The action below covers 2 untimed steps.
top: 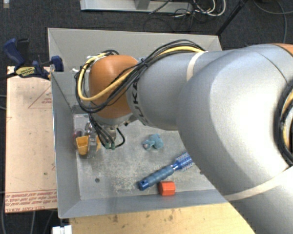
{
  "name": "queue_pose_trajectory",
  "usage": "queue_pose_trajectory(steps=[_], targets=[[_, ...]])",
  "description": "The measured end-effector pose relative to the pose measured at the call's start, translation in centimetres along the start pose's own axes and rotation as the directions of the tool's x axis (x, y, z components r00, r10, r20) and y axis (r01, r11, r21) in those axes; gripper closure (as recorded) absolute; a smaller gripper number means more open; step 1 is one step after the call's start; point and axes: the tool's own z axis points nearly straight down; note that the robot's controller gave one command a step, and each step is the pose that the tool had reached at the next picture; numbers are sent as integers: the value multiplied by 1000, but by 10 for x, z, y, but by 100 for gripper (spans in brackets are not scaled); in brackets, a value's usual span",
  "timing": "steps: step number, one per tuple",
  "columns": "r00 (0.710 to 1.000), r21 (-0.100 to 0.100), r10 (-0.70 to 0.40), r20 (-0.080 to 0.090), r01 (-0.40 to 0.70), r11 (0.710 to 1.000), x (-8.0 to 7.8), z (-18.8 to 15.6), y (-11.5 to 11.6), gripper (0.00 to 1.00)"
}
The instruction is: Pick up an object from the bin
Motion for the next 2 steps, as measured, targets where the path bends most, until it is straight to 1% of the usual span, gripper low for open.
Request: queue_pose_trajectory(steps=[1,2], targets=[[1000,-4,1,9,-1,1000,1,-110,1,100],[899,2,-438,8,438,899,9,-244,-30,100]])
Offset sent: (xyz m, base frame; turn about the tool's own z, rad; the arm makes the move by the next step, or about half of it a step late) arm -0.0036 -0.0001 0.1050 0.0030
